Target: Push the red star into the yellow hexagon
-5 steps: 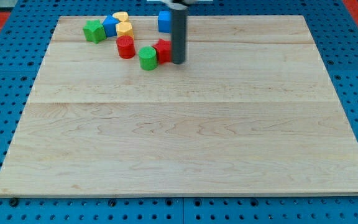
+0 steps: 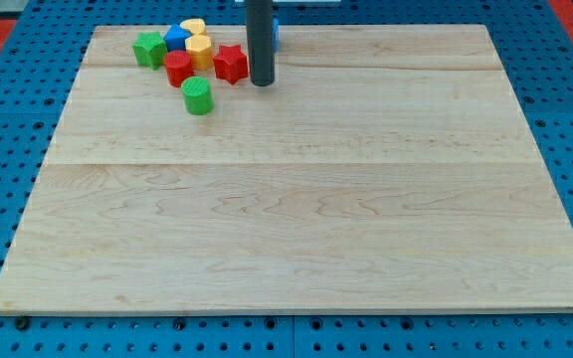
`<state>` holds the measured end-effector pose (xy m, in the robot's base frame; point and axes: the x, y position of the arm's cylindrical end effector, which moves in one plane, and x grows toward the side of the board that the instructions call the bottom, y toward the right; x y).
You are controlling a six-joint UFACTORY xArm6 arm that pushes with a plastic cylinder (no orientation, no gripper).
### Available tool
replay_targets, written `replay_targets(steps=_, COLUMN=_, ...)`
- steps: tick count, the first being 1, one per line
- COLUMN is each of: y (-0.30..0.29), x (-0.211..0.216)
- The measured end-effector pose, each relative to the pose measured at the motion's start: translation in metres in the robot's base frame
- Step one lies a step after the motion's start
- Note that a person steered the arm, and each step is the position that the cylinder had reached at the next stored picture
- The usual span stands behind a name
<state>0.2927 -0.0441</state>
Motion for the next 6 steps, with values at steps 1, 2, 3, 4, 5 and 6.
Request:
replay_targets(steps=1, y=-0.056, x=-0.011)
replay_targets(steps=2, y=-0.096, x=-0.017)
replay_targets(steps=3, y=-0.074, x=0.005)
replay_targets(steps=4, y=-0.029, x=0.029)
replay_targets(steps=5, y=-0.044, x=0.054)
replay_targets(steps=6, y=-0.089, x=0.053)
